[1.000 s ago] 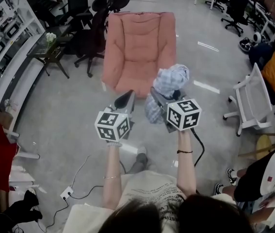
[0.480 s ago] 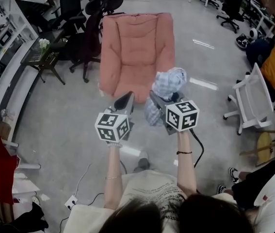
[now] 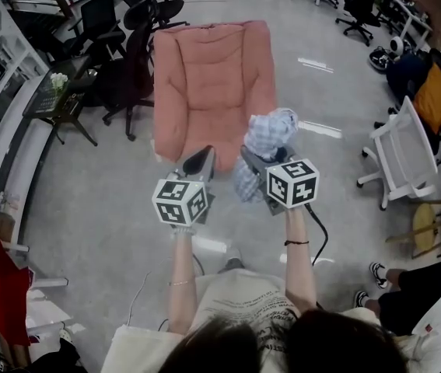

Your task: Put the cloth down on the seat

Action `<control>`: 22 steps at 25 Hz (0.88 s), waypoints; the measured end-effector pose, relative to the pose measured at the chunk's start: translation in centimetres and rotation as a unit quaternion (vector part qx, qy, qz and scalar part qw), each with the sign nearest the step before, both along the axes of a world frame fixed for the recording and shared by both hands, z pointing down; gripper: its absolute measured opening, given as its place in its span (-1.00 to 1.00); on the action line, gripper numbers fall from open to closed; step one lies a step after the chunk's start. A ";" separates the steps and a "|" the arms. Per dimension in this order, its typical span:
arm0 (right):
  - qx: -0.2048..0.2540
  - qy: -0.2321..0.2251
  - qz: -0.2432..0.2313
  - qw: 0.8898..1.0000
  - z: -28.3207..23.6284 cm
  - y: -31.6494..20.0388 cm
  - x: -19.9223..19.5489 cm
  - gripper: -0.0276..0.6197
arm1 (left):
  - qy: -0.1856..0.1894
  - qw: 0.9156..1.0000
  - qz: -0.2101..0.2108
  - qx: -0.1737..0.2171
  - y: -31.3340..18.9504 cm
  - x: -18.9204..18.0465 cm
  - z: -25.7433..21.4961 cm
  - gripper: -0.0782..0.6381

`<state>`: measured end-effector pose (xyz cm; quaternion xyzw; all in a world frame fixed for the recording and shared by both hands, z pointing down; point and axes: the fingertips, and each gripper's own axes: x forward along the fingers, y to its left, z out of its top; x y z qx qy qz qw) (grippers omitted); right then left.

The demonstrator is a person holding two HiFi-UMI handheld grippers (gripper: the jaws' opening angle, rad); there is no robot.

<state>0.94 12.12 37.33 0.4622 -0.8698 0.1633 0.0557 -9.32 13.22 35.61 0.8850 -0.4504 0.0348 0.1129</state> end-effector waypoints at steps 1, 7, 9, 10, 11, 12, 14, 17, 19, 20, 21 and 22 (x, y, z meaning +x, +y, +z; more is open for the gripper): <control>-0.001 0.000 0.003 1.000 0.1 -0.2 -0.1 -0.12 | 0.000 1.000 0.003 0.000 -0.3 -0.1 0.1 -0.77; -0.010 -0.001 0.025 1.000 1.3 -1.4 0.1 -0.12 | -0.003 1.000 0.019 -0.006 -2.0 -0.1 0.9 -0.77; -0.014 0.000 0.031 0.999 1.8 -1.8 0.3 -0.12 | -0.003 1.000 0.019 -0.011 -2.5 -0.2 1.5 -0.77; -0.015 0.001 0.033 0.999 1.9 -1.9 0.5 -0.12 | -0.002 1.000 0.019 -0.013 -2.7 -0.2 1.7 -0.77; -0.017 0.002 0.037 0.999 2.0 -2.1 0.7 -0.12 | -0.001 1.000 0.020 -0.016 -2.9 -0.1 1.8 -0.77; -0.018 0.004 0.040 0.999 2.1 -2.3 0.9 -0.12 | 0.001 1.000 0.022 -0.018 -3.2 0.0 1.9 -0.77; -0.022 0.007 0.047 0.999 2.1 -3.0 1.3 -0.12 | 0.004 0.999 0.024 -0.023 -3.8 0.2 2.1 -0.77; -0.025 0.008 0.051 0.998 2.3 -4.2 1.7 -0.12 | 0.009 0.999 0.024 -0.029 -5.0 0.5 2.5 -0.77; -0.027 0.007 0.051 0.998 2.5 -5.0 2.0 -0.12 | 0.012 0.999 0.024 -0.032 -5.9 0.9 2.9 -0.77; -0.029 0.007 0.051 0.998 2.7 -5.5 2.1 -0.12 | 0.012 0.999 0.025 -0.033 -6.4 1.2 3.0 -0.77; -0.031 0.007 0.050 0.998 2.9 -6.0 2.3 -0.12 | 0.012 0.999 0.026 -0.034 -6.9 1.4 3.1 -0.77; -0.033 0.008 0.049 0.998 3.0 -6.6 2.4 -0.12 | 0.011 0.999 0.028 -0.035 -7.5 1.6 3.2 -0.77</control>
